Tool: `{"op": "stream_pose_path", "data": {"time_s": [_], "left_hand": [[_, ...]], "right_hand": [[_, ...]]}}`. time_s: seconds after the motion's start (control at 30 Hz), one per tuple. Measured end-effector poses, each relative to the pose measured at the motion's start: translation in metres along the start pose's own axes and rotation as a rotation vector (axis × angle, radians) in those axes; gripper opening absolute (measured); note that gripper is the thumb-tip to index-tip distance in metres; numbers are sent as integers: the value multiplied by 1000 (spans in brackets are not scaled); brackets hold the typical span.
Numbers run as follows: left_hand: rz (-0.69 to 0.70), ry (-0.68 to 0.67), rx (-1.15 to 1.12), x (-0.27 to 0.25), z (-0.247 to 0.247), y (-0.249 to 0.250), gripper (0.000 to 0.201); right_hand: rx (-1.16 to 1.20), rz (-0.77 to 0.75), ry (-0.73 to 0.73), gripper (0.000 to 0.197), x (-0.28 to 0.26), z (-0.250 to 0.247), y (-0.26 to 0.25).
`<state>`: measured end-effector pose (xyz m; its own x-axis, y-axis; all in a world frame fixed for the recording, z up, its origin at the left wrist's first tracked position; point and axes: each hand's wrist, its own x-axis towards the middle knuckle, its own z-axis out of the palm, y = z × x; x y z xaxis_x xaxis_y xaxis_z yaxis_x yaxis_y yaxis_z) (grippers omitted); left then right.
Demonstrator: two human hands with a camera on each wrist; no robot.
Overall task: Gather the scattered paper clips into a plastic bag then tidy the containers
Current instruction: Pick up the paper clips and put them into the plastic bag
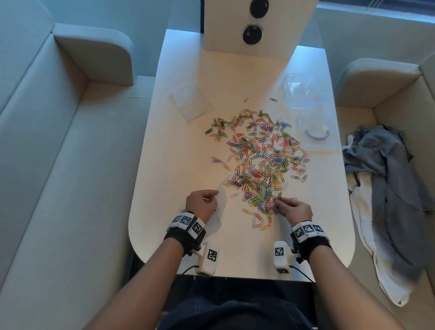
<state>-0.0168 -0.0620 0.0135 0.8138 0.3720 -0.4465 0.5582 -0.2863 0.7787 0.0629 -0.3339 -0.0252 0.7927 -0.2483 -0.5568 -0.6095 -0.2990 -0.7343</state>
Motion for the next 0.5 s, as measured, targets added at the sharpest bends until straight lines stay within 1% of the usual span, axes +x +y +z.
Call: {"op": "stream_pose_path", "data": {"time_s": [0.07, 0.1, 0.17, 0.23, 0.3, 0.37, 0.43, 0.5], "left_hand": [[1, -3, -5, 1, 3, 3, 25], [-2, -7, -11, 1, 5, 4, 25], [-3, -16, -21, 2, 8, 7, 25], [-2, -27, -22, 2, 13, 11, 25], [10, -27, -18, 3, 18, 14, 24], [25, -13, -15, 3, 22, 18, 24], [37, -4, -12, 4, 24, 22, 24], [51, -6, -29, 5, 25, 26, 23]], "right_hand": [[343, 96, -102, 34, -6, 1, -8], [469, 123, -148, 35, -10, 2, -14], [606, 149, -241, 36, -18, 7, -25], [690, 159, -337, 35, -26, 15, -35], [726, 175, -412, 32, -35, 26, -45], [696, 163, -489, 28, -45, 40, -55], [575, 104, -547, 22, -53, 54, -61], [412, 11, -566, 21, -59, 65, -65]]}}
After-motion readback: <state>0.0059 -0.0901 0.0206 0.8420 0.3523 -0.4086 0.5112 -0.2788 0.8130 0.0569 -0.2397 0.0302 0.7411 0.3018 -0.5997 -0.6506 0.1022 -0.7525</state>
